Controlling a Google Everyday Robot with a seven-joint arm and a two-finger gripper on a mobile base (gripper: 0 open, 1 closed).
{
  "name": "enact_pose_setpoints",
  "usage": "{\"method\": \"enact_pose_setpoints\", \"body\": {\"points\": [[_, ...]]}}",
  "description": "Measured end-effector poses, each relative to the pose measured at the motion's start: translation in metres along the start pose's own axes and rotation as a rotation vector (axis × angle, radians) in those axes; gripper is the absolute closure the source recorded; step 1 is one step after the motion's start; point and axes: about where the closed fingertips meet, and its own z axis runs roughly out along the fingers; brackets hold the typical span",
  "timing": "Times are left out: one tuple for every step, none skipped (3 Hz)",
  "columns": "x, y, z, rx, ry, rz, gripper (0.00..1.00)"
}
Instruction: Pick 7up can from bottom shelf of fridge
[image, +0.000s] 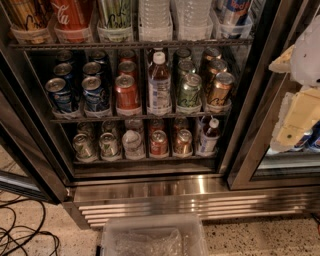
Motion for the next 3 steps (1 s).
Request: {"method": "enact_pose_setpoints", "body": {"points": [[0.000,0.000,0.000,0.000,0.000,0.000,0.00],[-0.005,0.011,0.008,-0.006,-0.034,-0.005,0.00],[-0.019,0.040,0.039,-0.038,-0.141,-0.028,0.00]]}}
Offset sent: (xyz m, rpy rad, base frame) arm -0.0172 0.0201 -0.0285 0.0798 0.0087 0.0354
